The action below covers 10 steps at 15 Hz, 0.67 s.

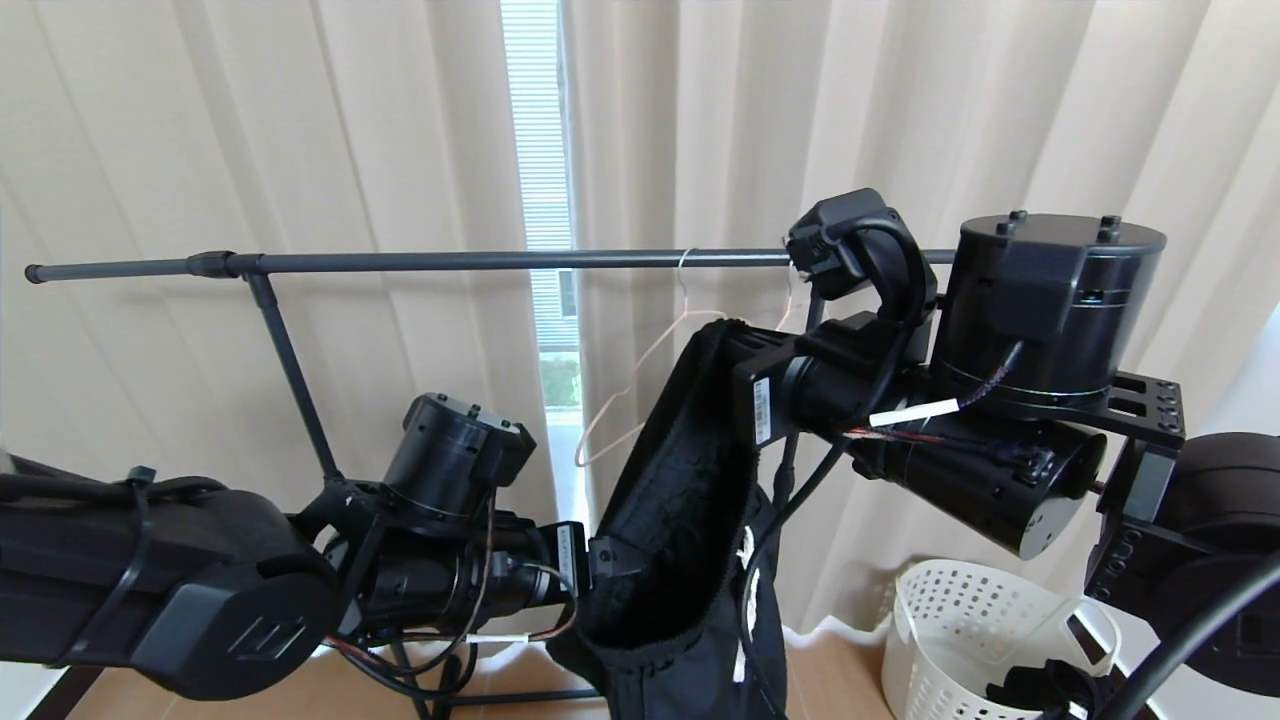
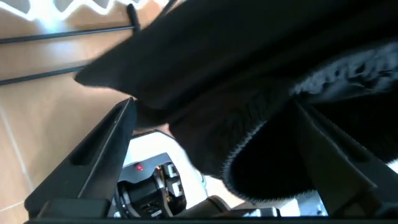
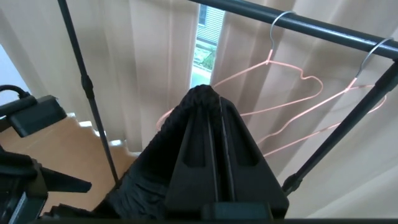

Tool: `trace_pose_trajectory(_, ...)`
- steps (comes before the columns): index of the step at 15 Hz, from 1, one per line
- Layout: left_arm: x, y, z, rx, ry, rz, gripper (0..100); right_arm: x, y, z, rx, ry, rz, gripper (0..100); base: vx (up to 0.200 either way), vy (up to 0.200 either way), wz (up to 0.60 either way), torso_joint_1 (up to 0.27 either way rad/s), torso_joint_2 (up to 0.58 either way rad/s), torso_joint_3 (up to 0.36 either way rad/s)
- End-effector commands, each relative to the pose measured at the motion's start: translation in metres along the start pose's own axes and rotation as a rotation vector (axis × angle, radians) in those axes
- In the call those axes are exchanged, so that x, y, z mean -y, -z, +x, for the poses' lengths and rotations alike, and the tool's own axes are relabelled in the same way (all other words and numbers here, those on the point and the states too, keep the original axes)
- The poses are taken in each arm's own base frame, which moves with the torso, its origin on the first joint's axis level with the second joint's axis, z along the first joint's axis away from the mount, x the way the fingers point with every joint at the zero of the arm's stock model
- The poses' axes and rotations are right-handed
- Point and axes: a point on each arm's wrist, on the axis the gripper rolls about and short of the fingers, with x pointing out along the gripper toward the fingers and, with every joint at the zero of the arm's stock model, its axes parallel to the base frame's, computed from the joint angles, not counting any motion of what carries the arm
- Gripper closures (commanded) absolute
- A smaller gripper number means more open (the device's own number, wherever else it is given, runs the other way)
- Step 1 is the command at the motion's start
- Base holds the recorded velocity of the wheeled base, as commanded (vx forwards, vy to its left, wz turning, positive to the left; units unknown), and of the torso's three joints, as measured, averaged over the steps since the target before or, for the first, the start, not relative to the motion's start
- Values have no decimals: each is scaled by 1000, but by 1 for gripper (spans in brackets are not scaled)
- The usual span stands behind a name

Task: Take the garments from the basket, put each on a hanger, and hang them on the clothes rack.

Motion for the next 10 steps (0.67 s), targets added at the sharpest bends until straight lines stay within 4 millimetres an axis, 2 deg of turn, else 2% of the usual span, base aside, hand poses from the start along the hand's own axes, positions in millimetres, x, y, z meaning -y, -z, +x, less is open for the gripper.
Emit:
trace_pose_trajectory(1,-5,4,16,-31,-42,-4,0,0,-2,-1,7,0,2,100,0,0,0,0,0,0)
trace_pose_trajectory(2,-5,4,16,-31,-42,-4,0,0,-2,-1,7,0,2,100,0,0,0,0,0,0)
trace_pose_trajectory(3,-12,9,30,-21,-151,20,0,1,-4,-3,13,0,3,100,0,0,0,0,0,0)
trace_pose_trajectory(4,-14,11,35,-12,-196,38,0,2,-5,-4,16,1,5,100,0,0,0,0,0,0)
trace_pose_trajectory(6,-15,15,38,0,-244,50,0,7,-10,-7,33,15,10,100,0,0,0,0,0,0)
trace_pose_trajectory(7,-15,15,38,1,-245,50,100,13,-12,-8,39,34,14,100,0,0,0,0,0,0)
trace_pose_trajectory(10,-8,7,18,53,-211,54,100,31,-14,-6,45,90,16,100,0,0,0,0,0,0)
